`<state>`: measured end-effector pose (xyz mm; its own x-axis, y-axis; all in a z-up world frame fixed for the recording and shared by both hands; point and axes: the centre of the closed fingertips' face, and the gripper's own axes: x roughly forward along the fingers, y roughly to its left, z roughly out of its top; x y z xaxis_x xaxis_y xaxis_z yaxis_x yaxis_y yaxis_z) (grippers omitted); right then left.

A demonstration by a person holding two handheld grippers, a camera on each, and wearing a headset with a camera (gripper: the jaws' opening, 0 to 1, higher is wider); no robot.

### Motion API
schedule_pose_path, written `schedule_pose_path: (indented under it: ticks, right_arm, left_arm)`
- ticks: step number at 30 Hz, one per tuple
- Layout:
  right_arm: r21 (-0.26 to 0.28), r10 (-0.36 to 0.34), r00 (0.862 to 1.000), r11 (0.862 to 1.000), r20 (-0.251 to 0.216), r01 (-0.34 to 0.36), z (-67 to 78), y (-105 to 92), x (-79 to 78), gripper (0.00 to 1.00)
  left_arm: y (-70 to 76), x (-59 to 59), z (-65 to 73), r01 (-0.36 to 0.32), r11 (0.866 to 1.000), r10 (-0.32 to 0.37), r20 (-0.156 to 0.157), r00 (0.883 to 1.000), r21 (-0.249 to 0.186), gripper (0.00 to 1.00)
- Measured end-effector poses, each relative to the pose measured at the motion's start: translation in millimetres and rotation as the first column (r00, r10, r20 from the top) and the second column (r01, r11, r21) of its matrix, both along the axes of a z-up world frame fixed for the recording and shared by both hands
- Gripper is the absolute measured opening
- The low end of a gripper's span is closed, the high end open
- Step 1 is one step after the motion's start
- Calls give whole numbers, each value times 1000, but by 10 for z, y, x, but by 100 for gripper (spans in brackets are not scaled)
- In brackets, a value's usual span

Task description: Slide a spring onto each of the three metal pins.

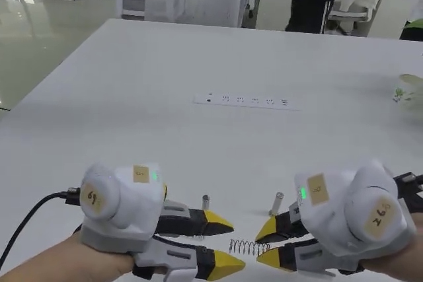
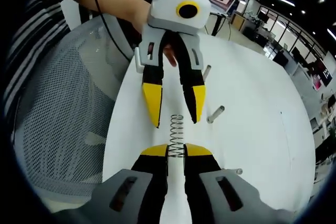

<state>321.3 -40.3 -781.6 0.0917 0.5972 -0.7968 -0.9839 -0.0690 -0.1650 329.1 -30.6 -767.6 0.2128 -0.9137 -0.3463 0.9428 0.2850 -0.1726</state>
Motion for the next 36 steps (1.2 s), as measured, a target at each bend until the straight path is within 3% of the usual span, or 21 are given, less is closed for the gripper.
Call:
schedule_pose_path:
  ticks: [17, 21, 23, 26, 36]
  right_arm:
    - [11, 21, 1000, 1000, -4, -21, 56, 28, -37, 8]
    - [17, 23, 1000, 1000, -7, -23, 77, 33, -44, 8]
    - [15, 27, 1000, 1000, -9, -26, 78, 33, -54, 8]
    - [15, 25, 1000, 1000, -8, -25, 76, 22, -49, 8]
    - [49, 4, 998, 999, -55, -2, 60, 17, -112, 8]
  left_arm:
    - [-110, -50, 24, 37, 999, -37, 30, 999, -7, 5]
    - [-102, -63, -18, 43, 999, -43, 24, 999, 3, 5]
    - [-100, -59, -22, 45, 999, -46, 42, 998, 9, 4]
    - [-111, -65, -21, 49, 999, -49, 43, 998, 1, 3]
    - [-126, -137, -17, 97, 995, -97, 40, 994, 10, 2]
